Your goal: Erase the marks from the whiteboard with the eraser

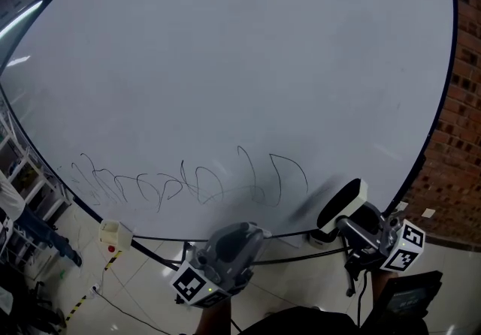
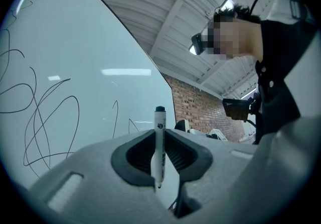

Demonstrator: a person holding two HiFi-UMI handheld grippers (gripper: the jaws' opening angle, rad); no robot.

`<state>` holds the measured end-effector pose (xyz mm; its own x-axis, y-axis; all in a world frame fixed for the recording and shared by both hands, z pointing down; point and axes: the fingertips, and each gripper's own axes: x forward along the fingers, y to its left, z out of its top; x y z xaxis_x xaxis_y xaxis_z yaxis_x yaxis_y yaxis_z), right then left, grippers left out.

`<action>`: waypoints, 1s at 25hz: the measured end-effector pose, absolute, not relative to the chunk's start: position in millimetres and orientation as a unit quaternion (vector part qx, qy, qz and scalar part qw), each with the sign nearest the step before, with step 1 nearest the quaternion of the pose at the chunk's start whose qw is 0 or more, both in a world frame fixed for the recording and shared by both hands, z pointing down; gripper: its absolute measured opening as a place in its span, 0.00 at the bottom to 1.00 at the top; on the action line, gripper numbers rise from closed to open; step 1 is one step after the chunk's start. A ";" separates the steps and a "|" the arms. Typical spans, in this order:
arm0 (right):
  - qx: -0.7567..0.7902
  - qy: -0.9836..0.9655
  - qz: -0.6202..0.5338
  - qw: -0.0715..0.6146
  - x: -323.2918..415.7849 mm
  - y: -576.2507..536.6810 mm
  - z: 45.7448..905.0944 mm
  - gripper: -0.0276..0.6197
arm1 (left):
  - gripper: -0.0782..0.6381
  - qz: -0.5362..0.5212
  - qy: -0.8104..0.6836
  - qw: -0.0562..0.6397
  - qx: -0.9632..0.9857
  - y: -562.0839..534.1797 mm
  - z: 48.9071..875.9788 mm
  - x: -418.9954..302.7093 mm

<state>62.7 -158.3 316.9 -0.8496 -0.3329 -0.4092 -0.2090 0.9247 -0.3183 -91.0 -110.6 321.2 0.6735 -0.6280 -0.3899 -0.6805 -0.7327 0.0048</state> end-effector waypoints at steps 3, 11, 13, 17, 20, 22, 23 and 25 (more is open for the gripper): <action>-0.125 0.952 -0.144 0.238 61.3 -153.7 324.1 0.40 | 0.20 0.192 0.358 0.072 -0.911 -108.2 320.1 -92.2; -0.127 0.953 -0.143 0.234 62.1 -149.2 327.7 0.40 | 0.20 0.192 0.354 0.076 -0.912 -103.5 316.2 -88.2; -0.128 0.952 -0.146 0.237 63.5 -148.2 327.6 0.40 | 0.20 0.192 0.352 0.075 -0.913 -102.7 316.1 -87.2; -0.129 0.950 -0.151 0.240 65.7 -145.1 329.4 0.40 | 0.20 0.190 0.350 0.073 -0.914 -101.2 317.1 -85.7; -0.129 0.950 -0.152 0.241 66.7 -143.5 330.3 0.40 | 0.20 0.190 0.347 0.075 -0.915 -99.3 316.6 -84.6; -0.130 0.949 -0.152 0.242 67.3 -142.7 330.1 0.40 | 0.20 0.193 0.344 0.078 -0.916 -97.8 314.8 -83.6; -0.130 0.949 -0.153 0.243 67.7 -142.2 330.2 0.40 | 0.20 0.193 0.343 0.079 -0.916 -97.2 314.2 -82.7; -0.130 0.949 -0.154 0.244 68.6 -141.5 330.5 0.40 | 0.20 0.193 0.342 0.080 -0.916 -96.5 313.7 -80.8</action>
